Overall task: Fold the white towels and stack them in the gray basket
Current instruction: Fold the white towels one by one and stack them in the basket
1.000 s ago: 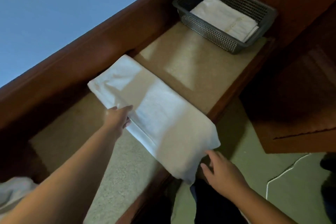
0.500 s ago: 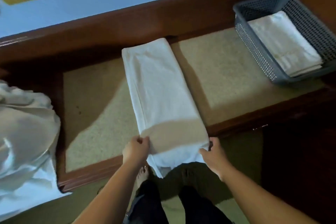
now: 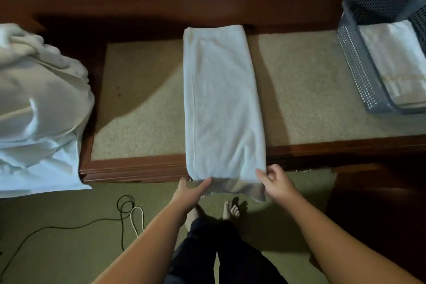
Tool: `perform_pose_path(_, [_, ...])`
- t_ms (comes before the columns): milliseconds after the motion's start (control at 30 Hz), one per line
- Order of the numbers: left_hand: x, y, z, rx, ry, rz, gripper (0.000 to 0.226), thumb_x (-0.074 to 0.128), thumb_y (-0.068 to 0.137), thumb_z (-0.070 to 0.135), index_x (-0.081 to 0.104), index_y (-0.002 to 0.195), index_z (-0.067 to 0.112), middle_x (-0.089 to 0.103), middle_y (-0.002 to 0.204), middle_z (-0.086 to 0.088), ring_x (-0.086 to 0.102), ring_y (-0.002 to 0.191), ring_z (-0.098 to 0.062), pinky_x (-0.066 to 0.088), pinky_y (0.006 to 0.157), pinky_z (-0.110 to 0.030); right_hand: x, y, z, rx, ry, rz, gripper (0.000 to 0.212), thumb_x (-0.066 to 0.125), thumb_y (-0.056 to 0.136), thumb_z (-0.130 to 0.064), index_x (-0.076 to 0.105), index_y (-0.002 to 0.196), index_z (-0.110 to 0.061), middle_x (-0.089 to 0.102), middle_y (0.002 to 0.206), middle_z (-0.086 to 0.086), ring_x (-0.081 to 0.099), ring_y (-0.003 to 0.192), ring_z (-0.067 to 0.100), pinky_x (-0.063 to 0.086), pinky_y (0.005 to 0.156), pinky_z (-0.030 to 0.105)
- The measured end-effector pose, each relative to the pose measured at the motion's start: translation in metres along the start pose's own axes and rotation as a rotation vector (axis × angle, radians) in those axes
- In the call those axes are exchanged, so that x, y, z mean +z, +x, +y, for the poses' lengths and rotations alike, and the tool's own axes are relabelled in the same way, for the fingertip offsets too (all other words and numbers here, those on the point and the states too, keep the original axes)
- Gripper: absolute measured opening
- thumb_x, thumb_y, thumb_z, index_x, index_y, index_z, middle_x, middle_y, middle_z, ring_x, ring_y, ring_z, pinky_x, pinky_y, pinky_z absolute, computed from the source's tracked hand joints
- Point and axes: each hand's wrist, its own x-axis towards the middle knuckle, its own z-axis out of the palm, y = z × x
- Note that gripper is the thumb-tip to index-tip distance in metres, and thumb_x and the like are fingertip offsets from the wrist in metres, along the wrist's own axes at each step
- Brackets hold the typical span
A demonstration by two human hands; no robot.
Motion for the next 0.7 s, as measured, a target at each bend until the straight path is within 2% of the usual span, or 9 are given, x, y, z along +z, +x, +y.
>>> perform_pose_path(67, [-0.002,0.001,0.0,0.02,-0.065,-0.05,0.122,0.083,0.068,0.074,0.027,0.16,0.015,0.044,0.157,-0.007,0.05,0.135,-0.027,0.042,0.111,-0.044,-0.003,-0.002,0.005,-0.017,-0.017,-0.027,0.023,0.075,0.093,-0.032,0.06,0.106,-0.02,0.075,0.103,-0.001,0.071,0.096,0.016,0.057,0.09,0.042])
perform_pose_path(133, [-0.001,0.0,0.0,0.064,-0.103,-0.107,0.107,0.088,0.067,0.067,0.043,0.15,0.015,0.059,0.141,-0.001,0.061,0.119,-0.018,0.048,0.102,-0.039,-0.007,-0.004,0.014,-0.033,-0.047,-0.057,0.028,0.078,0.086,-0.038,0.067,0.105,-0.022,0.078,0.1,-0.004,0.074,0.098,0.016,0.058,0.095,0.05])
perform_pose_path(200, [0.002,0.003,-0.005,0.098,-0.114,-0.129,0.104,0.094,0.054,0.068,0.057,0.138,0.019,0.073,0.124,0.002,0.071,0.108,-0.018,0.057,0.098,-0.041,-0.01,-0.004,0.024,-0.033,-0.035,-0.088,0.047,0.079,0.074,-0.057,0.073,0.1,-0.019,0.08,0.097,-0.004,0.075,0.097,0.019,0.058,0.094,0.052])
perform_pose_path(267, [0.007,-0.005,-0.005,0.12,-0.121,-0.102,0.082,0.092,0.06,0.058,0.063,0.128,0.024,0.076,0.116,0.001,0.075,0.102,-0.02,0.061,0.094,-0.045,-0.009,-0.009,0.027,0.006,0.006,-0.106,0.069,0.076,0.065,-0.074,0.075,0.102,-0.016,0.08,0.098,-0.002,0.076,0.097,0.021,0.058,0.094,0.051])
perform_pose_path(300, [0.009,-0.013,-0.004,0.129,-0.12,-0.075,0.065,0.087,0.069,0.05,0.063,0.125,0.025,0.076,0.113,0.001,0.075,0.1,-0.021,0.062,0.093,-0.046,-0.007,-0.014,0.026,0.024,0.023,-0.109,0.066,0.074,0.072,-0.072,0.075,0.105,-0.015,0.08,0.099,-0.001,0.076,0.097,0.021,0.059,0.095,0.05])
perform_pose_path(367, [0.011,-0.025,-0.005,0.133,-0.141,-0.031,0.047,0.08,0.083,0.04,0.06,0.122,0.024,0.075,0.111,-0.001,0.075,0.098,-0.022,0.063,0.089,-0.046,-0.007,-0.026,0.023,0.049,0.036,-0.082,0.042,0.066,0.094,-0.053,0.071,0.108,-0.014,0.079,0.102,0.001,0.075,0.095,0.021,0.059,0.091,0.044])
perform_pose_path(500, [0.0,-0.048,-0.017,0.155,-0.203,-0.025,0.049,0.078,0.087,0.034,0.055,0.125,0.015,0.07,0.115,-0.011,0.073,0.097,-0.028,0.063,0.075,-0.041,-0.019,-0.045,0.018,-0.003,0.0,-0.012,0.023,0.064,0.101,-0.038,0.065,0.111,-0.017,0.075,0.106,0.003,0.071,0.092,0.018,0.053,0.073,0.033])
perform_pose_path(600, [-0.017,-0.073,-0.02,0.197,-0.215,-0.017,0.029,0.074,0.095,0.02,0.061,0.117,0.007,0.07,0.112,-0.017,0.074,0.086,-0.027,0.059,0.066,-0.031,-0.028,-0.058,0.014,-0.019,0.083,-0.018,0.031,0.074,0.095,-0.03,0.061,0.121,-0.018,0.075,0.105,0.004,0.074,0.092,0.022,0.061,0.083,0.043])
perform_pose_path(700, [-0.033,-0.101,-0.013,0.277,-0.173,0.03,0.025,0.076,0.094,0.02,0.066,0.11,0.004,0.074,0.102,-0.018,0.074,0.074,-0.026,0.059,0.066,-0.031,-0.04,-0.072,0.0,-0.075,0.162,-0.033,0.036,0.077,0.093,-0.022,0.059,0.122,-0.035,0.078,0.101,0.006,0.076,0.094,0.023,0.06,0.091,0.053])
